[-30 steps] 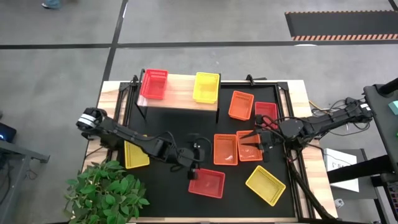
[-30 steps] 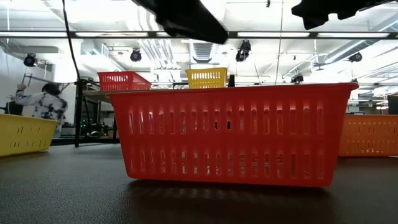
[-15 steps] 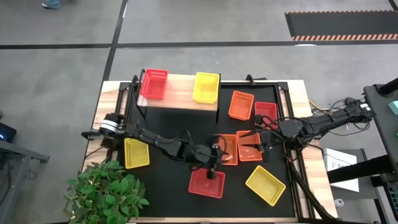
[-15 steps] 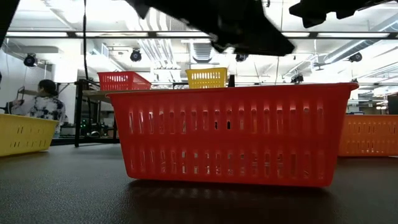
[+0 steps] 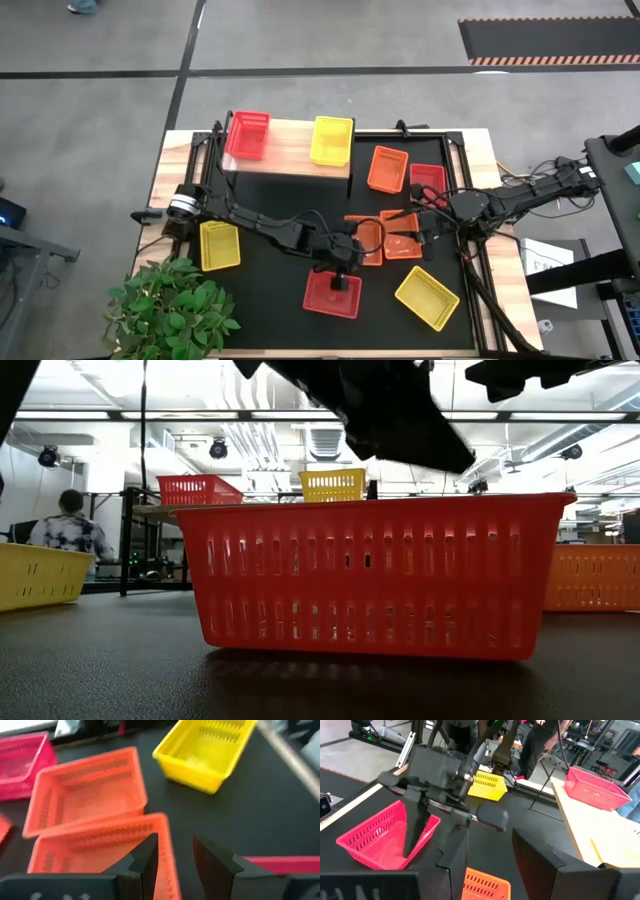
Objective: Stack baskets on shelf by color
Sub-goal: Put the left orange bin on the shelf
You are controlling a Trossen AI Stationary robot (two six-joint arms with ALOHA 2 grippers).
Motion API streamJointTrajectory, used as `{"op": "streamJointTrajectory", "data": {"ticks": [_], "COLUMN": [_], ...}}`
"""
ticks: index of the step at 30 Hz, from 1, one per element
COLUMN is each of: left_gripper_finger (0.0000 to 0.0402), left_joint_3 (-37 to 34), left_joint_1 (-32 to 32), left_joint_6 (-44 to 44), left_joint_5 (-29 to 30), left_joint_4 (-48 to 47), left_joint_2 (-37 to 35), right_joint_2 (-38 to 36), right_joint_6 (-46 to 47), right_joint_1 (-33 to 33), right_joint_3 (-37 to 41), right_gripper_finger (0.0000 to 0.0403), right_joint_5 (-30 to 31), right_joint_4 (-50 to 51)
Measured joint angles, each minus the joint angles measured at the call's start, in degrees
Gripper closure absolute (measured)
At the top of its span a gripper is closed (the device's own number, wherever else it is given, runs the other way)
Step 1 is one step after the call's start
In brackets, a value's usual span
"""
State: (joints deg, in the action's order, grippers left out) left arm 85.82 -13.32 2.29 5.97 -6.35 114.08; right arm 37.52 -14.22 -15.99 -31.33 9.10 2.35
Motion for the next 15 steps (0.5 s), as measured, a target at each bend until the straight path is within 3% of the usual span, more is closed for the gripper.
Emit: {"op": "streamJointTrajectory", "data": {"ticks": [10, 15], "left_gripper_finger": [0.0294, 0.0294], "left_joint_3": [-0.7, -0.6], "left_joint_1": [1.0, 1.3], "left_joint_6": [-3.5, -5.0], "left_joint_5": [-2.6, -2.7], "left_joint_4": [10.5, 9.6], "left_joint_2": [6.3, 8.0], "right_joint_2": [0.0, 0.1], "right_joint_6": [-0.6, -0.1], "right_joint_1": [0.0, 0.0], "right_joint_3": [0.0, 0.0], "right_gripper_finger": [0.0252, 0.0252], "right_joint_5": [0.0, 0.0], "right_joint_4": [-0.3, 0.0]}}
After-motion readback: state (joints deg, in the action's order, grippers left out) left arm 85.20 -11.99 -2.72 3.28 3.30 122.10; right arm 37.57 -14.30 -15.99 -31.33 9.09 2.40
